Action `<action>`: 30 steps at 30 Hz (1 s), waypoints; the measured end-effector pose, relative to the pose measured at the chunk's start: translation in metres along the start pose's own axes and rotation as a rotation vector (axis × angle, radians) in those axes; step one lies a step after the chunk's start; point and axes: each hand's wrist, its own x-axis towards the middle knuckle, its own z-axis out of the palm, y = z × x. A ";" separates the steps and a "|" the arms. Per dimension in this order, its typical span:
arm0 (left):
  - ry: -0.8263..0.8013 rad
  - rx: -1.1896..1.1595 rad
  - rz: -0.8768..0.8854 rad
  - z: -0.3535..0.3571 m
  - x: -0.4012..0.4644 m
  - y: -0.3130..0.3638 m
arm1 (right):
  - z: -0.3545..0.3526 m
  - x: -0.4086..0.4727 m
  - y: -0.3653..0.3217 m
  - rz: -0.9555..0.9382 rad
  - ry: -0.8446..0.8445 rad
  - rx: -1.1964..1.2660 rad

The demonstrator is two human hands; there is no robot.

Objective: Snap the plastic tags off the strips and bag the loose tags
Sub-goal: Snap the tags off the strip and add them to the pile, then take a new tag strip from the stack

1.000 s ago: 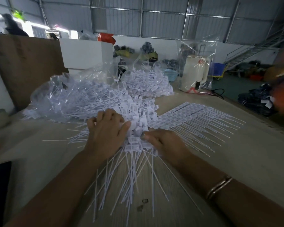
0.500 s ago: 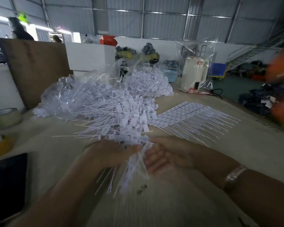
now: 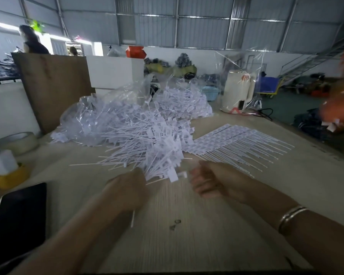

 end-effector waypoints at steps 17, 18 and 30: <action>0.355 0.188 0.256 -0.101 0.156 -0.026 | -0.022 0.000 -0.009 -0.022 -0.064 -0.361; 0.313 0.317 0.231 -0.081 0.168 -0.025 | -0.021 0.003 -0.010 -0.024 -0.069 -0.373; 0.384 0.329 0.107 -0.055 0.189 -0.008 | 0.020 0.121 -0.076 -0.701 0.388 -0.920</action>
